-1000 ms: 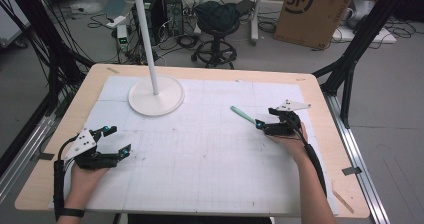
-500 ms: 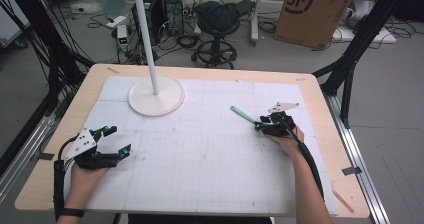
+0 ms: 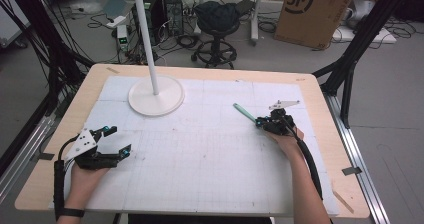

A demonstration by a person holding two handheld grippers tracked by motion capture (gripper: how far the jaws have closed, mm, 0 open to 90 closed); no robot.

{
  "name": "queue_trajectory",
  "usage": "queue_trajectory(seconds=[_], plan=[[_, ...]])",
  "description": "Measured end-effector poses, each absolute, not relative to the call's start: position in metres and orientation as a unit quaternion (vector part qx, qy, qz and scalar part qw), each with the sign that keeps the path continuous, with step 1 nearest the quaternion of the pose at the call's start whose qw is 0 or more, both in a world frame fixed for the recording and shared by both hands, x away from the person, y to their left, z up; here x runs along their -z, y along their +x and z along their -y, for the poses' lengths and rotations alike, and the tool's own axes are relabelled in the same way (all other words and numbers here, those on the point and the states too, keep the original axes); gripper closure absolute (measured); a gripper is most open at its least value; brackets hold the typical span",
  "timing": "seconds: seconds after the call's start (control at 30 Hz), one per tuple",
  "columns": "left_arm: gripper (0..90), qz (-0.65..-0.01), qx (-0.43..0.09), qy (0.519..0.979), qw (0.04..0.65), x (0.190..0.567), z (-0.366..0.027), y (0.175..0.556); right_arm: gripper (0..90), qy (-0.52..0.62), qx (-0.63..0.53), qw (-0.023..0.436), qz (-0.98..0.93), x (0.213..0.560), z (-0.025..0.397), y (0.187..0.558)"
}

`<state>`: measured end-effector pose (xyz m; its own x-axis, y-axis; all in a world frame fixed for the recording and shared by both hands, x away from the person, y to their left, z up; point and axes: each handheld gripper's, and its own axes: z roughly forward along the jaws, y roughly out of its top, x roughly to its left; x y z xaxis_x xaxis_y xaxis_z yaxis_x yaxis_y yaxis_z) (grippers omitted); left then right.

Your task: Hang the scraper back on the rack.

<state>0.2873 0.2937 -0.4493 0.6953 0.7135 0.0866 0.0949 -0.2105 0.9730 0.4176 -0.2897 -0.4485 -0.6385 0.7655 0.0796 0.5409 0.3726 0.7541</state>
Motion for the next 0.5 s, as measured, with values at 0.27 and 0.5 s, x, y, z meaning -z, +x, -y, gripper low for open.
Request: queue_trajectory(seconds=[0.27,0.5], plan=[[17.3,-0.277,-0.274,0.728,0.563,0.449,-0.294,0.287,81.4,0.394,-0.424,0.145,-0.802,0.426,0.287,0.414],[17.2,-0.278,-0.273,0.727,0.565,0.449,-0.294,0.287,81.4,0.371,-0.474,0.132,-0.787,0.380,0.276,0.416]])
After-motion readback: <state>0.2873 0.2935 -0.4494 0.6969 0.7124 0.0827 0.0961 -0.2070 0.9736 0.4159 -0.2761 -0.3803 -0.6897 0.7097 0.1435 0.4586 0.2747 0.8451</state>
